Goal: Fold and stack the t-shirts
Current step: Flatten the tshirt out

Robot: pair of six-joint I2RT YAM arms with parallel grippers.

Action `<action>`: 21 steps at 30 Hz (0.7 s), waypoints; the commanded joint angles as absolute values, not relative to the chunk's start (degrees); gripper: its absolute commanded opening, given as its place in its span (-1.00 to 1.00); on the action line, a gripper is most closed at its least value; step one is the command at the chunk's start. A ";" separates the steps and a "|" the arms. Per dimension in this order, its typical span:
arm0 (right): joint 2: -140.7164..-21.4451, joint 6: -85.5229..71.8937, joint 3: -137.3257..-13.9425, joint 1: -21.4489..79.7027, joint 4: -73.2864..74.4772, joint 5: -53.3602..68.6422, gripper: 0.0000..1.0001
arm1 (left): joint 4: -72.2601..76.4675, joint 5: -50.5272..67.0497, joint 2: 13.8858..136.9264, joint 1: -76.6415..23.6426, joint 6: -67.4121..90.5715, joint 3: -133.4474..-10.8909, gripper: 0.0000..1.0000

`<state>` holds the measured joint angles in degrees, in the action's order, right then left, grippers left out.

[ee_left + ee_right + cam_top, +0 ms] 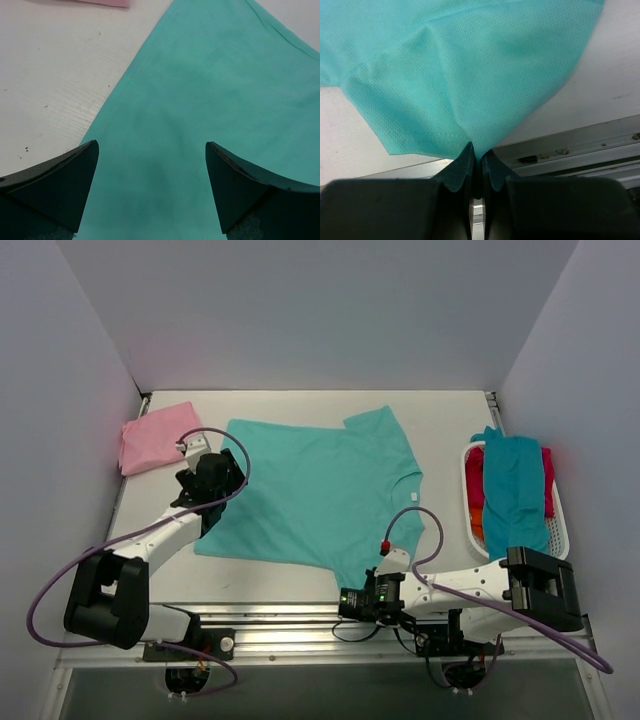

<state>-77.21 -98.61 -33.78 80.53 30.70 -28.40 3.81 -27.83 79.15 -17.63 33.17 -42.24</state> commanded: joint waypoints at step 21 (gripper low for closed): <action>-68.81 -84.90 -31.64 68.12 28.92 -39.37 -1.00 | -32.42 -23.28 66.45 -25.66 43.24 -44.30 0.93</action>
<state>-68.01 -87.46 -31.68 68.31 27.81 -36.05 -26.59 -23.31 68.62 -24.27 40.66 -44.42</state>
